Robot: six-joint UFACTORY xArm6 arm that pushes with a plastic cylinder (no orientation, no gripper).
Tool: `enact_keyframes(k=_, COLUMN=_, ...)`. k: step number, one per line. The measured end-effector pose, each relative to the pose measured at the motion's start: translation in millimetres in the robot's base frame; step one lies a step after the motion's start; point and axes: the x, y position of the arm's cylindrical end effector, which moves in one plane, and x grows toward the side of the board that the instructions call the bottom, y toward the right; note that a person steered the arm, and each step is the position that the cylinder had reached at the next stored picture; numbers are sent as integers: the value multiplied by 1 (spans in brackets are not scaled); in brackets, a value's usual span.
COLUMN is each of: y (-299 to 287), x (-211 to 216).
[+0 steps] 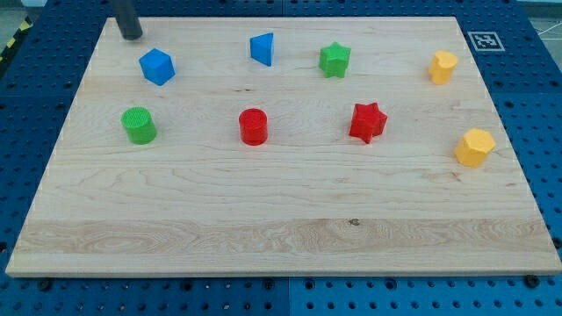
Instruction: Move blue cube closer to blue triangle
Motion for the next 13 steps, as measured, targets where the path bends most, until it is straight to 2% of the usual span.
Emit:
enact_keyframes(k=1, y=0, x=27)
enact_keyframes(k=2, y=0, x=27)
enact_keyframes(k=3, y=42, x=26)
enact_keyframes(k=5, y=55, x=26)
enact_keyframes(k=6, y=45, x=24)
enact_keyframes(k=7, y=-1, x=50)
enact_keyframes(k=8, y=-1, x=52)
enact_keyframes(k=10, y=-1, x=83)
enact_keyframes(k=11, y=43, x=82)
enact_keyframes(k=13, y=93, x=68)
